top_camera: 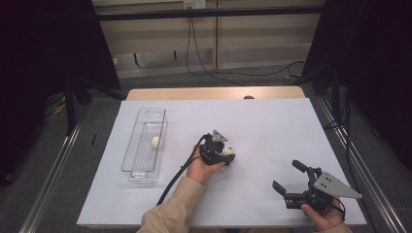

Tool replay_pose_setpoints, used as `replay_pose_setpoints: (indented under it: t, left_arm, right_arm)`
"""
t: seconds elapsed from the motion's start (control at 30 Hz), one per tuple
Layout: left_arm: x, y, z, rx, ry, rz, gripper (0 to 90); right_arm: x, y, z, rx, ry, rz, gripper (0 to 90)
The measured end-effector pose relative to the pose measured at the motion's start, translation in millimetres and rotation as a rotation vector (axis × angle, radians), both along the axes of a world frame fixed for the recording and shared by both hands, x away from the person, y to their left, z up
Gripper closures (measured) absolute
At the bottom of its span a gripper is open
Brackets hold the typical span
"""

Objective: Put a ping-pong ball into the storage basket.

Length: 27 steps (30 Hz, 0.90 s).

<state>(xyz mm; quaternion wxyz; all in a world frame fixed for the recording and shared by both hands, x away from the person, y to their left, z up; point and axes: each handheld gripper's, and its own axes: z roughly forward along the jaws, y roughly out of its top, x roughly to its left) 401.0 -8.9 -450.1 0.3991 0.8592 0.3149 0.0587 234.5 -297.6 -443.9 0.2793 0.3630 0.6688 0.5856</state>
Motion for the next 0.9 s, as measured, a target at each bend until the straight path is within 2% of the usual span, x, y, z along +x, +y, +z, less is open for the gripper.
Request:
replay_pose_setpoints:
  t: [0.43,0.9]
  left_arm:
    - [-1.8,6.3,10.3,-0.039,0.024,-0.01,51.0]
    - [-2.2,14.7,18.6,-0.052,0.052,-0.016,50.9]
  right_arm:
    - [0.4,0.6,-0.1,-0.001,0.0,0.003,2.4]
    - [0.1,0.3,0.2,-0.003,-0.001,0.003,2.4]
